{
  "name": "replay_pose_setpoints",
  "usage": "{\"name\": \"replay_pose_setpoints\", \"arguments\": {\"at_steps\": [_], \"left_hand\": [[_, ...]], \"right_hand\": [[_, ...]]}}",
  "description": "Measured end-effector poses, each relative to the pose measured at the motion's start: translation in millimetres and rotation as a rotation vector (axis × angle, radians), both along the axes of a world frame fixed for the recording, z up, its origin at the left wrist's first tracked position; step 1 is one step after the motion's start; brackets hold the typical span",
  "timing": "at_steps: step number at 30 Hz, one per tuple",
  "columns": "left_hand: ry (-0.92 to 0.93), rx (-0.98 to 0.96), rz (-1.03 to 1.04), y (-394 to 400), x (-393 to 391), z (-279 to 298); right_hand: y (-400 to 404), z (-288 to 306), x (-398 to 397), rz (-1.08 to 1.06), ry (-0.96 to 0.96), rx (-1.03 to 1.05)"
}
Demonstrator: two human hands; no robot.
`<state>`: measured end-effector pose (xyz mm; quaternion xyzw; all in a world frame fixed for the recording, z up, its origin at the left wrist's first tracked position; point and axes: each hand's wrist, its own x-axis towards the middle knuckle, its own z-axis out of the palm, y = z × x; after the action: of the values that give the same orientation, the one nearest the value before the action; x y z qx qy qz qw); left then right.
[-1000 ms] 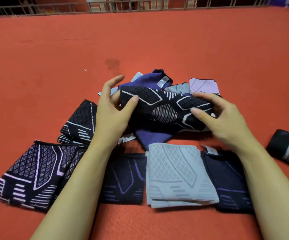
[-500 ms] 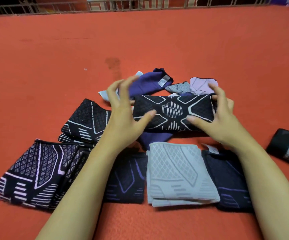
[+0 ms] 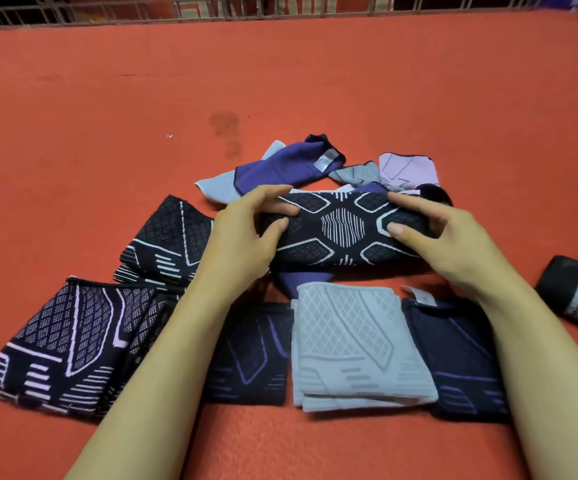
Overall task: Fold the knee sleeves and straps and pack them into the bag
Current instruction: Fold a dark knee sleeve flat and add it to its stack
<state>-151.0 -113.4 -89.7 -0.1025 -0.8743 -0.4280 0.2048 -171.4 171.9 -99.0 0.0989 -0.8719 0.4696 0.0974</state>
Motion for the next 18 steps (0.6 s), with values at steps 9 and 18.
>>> {"name": "replay_pose_setpoints", "arguments": {"at_steps": [9,18], "left_hand": [[0.142,-0.15,0.128,-10,3,9],[0.172,-0.013,0.049,-4,14,18]], "right_hand": [[-2,1,-3,-0.167,0.267,-0.062],[-9,17,9,-0.19,0.457,-0.074]]}}
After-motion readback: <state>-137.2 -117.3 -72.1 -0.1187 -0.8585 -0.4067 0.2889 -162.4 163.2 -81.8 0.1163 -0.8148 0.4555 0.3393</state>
